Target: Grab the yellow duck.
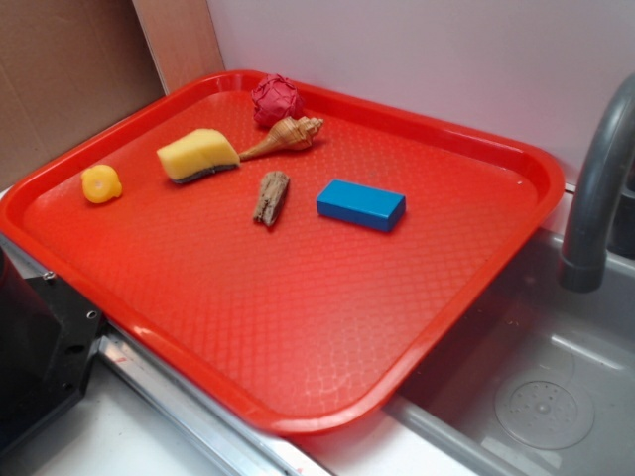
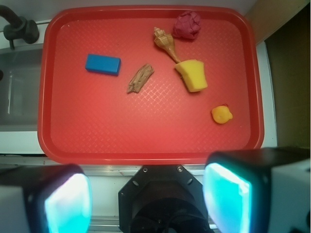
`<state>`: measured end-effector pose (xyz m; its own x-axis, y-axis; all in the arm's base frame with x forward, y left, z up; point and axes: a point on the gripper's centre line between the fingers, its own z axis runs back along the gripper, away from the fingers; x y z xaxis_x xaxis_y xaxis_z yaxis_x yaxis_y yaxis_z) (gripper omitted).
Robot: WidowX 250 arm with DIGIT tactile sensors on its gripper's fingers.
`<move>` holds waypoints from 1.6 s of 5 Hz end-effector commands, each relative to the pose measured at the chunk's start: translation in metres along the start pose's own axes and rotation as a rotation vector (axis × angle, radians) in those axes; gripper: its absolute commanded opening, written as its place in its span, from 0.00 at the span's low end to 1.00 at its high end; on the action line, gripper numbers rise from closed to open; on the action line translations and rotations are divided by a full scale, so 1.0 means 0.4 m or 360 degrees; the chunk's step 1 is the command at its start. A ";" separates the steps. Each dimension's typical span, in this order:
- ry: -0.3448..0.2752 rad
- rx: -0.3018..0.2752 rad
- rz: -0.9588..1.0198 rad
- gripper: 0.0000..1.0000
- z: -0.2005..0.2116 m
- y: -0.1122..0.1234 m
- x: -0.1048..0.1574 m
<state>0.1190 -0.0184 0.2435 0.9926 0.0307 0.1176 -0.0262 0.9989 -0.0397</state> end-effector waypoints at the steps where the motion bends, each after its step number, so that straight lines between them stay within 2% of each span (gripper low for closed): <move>1: 0.0000 0.0000 0.0000 1.00 0.000 0.000 0.000; 3: -0.0077 -0.0025 -0.0164 1.00 -0.066 0.095 0.026; 5: -0.0146 0.0028 -0.0329 1.00 -0.156 0.188 0.070; 6: -0.0159 0.0102 -0.0385 1.00 -0.210 0.231 0.087; 7: -0.0161 0.0098 -0.0485 1.00 -0.285 0.270 0.109; 8: -0.0093 0.0179 -0.0439 1.00 -0.328 0.299 0.110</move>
<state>0.1698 0.0950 0.1062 0.9604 -0.2345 0.1502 0.2244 0.9711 0.0814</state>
